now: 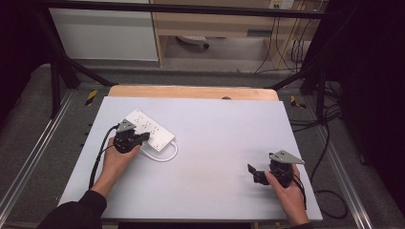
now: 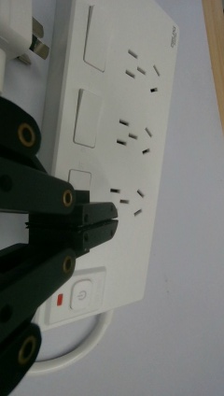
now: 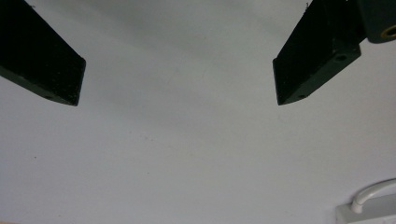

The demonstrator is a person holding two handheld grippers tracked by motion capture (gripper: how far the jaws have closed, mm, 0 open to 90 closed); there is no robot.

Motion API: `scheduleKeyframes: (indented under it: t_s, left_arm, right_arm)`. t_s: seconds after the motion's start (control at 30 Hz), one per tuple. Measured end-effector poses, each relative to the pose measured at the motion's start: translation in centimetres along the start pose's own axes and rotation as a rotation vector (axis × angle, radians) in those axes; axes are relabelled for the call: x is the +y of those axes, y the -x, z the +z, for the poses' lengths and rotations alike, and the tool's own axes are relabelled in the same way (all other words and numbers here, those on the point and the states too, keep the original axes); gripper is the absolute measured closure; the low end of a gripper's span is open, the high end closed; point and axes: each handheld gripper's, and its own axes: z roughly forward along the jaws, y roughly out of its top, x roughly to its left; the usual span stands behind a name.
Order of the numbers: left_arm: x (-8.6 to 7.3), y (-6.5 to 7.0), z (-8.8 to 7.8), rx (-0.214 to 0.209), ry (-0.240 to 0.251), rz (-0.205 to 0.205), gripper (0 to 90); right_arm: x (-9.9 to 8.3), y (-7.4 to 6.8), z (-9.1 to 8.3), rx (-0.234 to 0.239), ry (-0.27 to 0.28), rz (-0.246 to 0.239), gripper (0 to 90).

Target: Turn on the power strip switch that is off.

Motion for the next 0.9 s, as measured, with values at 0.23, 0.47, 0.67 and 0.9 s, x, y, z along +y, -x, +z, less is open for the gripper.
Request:
scheduleKeyframes:
  t_s: [0.23, 0.47, 0.67, 0.9]
  left_arm:
    - [0.08, 0.07, 0.18, 0.005, -0.002, 0.002, 90.0]
    - [0.01, 0.07, 0.27, 0.006, -0.005, 0.008, 90.0]
    - [-0.01, 0.03, 0.28, 0.001, -0.005, 0.005, 90.0]
    - [-0.04, -0.01, 0.28, -0.002, -0.004, 0.008, 90.0]
  right_arm:
    - [-0.01, 0.02, -0.02, 0.0, 0.001, 0.0, 2.9]
    - [-0.01, 0.01, -0.03, 0.0, 0.0, 0.0, 2.9]
    - [-0.03, -0.01, 0.01, -0.001, 0.0, -0.004, 2.9]
    - [0.0, 0.0, -0.05, -0.002, 0.001, 0.0, 2.9]
